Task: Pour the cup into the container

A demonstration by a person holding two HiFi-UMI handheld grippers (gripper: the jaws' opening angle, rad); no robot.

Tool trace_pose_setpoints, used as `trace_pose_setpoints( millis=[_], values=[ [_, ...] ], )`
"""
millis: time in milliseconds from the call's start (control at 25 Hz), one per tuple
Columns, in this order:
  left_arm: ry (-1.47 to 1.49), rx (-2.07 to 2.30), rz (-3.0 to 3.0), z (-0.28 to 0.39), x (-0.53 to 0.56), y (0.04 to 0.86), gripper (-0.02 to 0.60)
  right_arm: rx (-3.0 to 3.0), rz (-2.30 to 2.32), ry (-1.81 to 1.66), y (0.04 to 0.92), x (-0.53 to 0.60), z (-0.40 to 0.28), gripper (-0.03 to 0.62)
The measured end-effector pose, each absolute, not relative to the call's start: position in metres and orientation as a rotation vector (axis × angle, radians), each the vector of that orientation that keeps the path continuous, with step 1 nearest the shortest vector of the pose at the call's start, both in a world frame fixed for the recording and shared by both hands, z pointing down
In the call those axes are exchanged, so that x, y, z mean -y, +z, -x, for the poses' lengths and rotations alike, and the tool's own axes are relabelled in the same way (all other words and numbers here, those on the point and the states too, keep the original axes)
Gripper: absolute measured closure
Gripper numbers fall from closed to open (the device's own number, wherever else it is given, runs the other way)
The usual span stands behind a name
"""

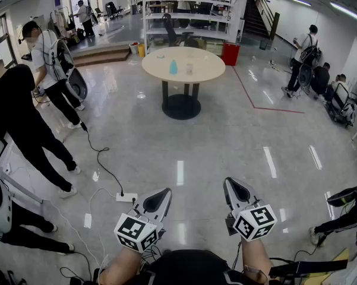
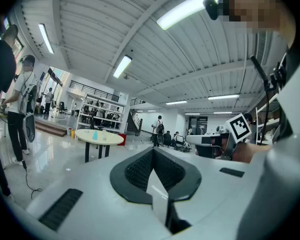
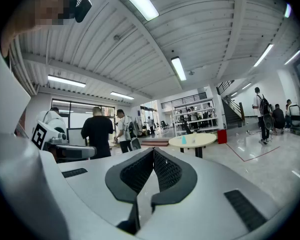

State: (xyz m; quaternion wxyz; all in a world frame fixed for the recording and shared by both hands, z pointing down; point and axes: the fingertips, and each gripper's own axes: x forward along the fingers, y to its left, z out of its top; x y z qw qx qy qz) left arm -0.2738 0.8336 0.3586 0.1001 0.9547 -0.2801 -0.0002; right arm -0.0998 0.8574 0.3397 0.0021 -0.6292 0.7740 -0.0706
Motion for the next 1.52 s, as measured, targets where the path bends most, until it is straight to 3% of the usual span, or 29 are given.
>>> trace_pose_setpoints(
  millis=[600,1520],
  values=[
    [-0.007,0.804,-2.839,0.272,-0.758,0.365,0.581,-2.401,1.994,-0.233,0.350,-0.790,0.102,0.589],
    [0.066,0.900,-2.827,0.078,-0.455,0.357,0.581,-2.469,1.869,-0.216,0.348,-0.476,-0.093,0.589]
  ],
)
